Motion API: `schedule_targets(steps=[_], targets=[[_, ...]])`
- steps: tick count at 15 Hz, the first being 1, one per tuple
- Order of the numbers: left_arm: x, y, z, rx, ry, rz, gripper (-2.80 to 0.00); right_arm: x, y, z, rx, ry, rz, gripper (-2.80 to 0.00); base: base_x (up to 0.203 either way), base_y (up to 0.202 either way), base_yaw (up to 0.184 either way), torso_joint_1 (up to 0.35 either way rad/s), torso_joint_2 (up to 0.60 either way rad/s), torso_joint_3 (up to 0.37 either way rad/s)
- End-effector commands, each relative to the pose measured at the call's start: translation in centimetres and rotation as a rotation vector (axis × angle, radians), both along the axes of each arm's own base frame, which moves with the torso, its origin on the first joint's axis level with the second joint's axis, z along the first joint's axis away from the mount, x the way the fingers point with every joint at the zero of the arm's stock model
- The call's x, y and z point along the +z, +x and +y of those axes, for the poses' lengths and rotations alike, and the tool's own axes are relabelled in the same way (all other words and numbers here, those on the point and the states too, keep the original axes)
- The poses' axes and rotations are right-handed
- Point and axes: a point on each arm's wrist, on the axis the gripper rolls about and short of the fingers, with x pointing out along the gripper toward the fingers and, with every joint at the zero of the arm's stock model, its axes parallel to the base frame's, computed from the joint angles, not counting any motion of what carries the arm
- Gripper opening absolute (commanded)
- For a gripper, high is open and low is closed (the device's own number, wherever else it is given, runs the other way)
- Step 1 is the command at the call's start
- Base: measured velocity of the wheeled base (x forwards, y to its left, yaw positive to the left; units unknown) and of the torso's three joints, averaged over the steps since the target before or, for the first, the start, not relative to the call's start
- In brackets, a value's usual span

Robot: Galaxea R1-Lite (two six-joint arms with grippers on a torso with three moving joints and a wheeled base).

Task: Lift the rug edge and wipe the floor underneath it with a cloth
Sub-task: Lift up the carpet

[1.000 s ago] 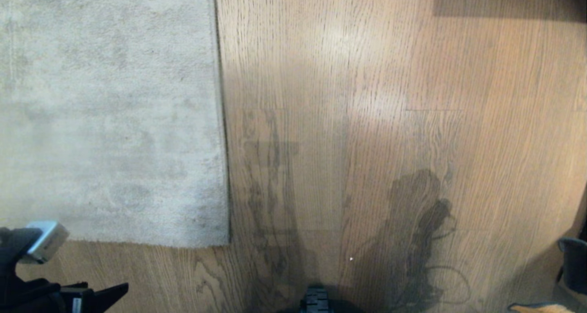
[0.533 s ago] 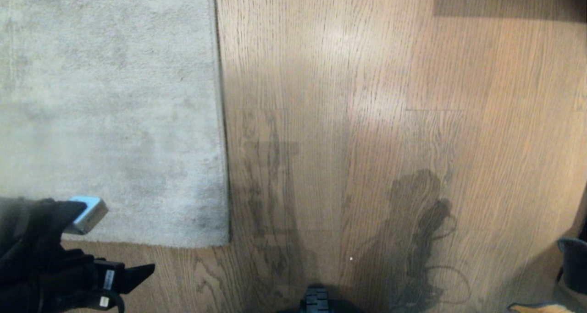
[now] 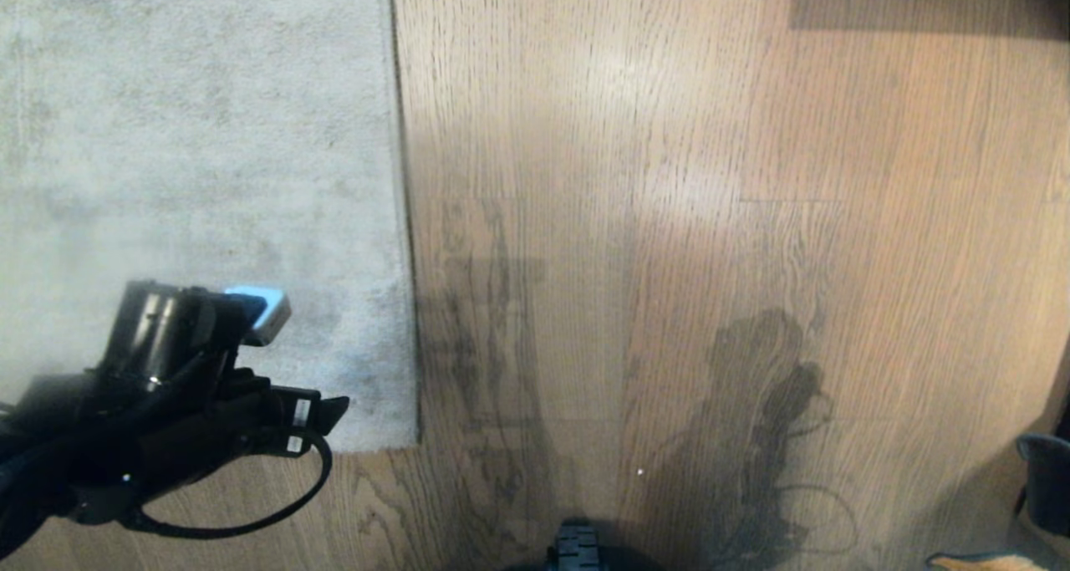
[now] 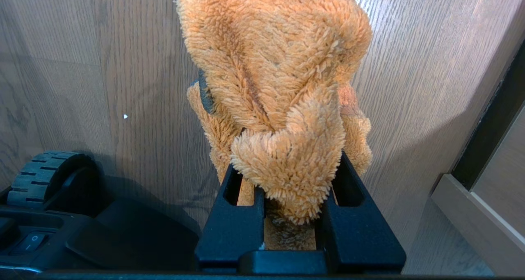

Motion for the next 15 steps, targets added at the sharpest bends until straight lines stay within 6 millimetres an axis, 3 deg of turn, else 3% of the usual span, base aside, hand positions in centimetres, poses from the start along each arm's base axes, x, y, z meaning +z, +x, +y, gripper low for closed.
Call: schedule_targets(steps=[1, 15], targets=[[-1.4, 1.5, -1.0, -0.006, 0.024, 0.05, 0.0, 0.0, 0.0, 0.0, 0.001, -0.001, 0.001, -2.8, 0.0, 0.0, 0.0, 0.0, 0.0, 0.0], [-3.7, 7.9, -4.4, 0.046, 0.062, 0.014, 0.0, 0.0, 0.0, 0.0, 0.001, -0.001, 0.001, -2.8, 0.0, 0.0, 0.0, 0.0, 0.0, 0.0]])
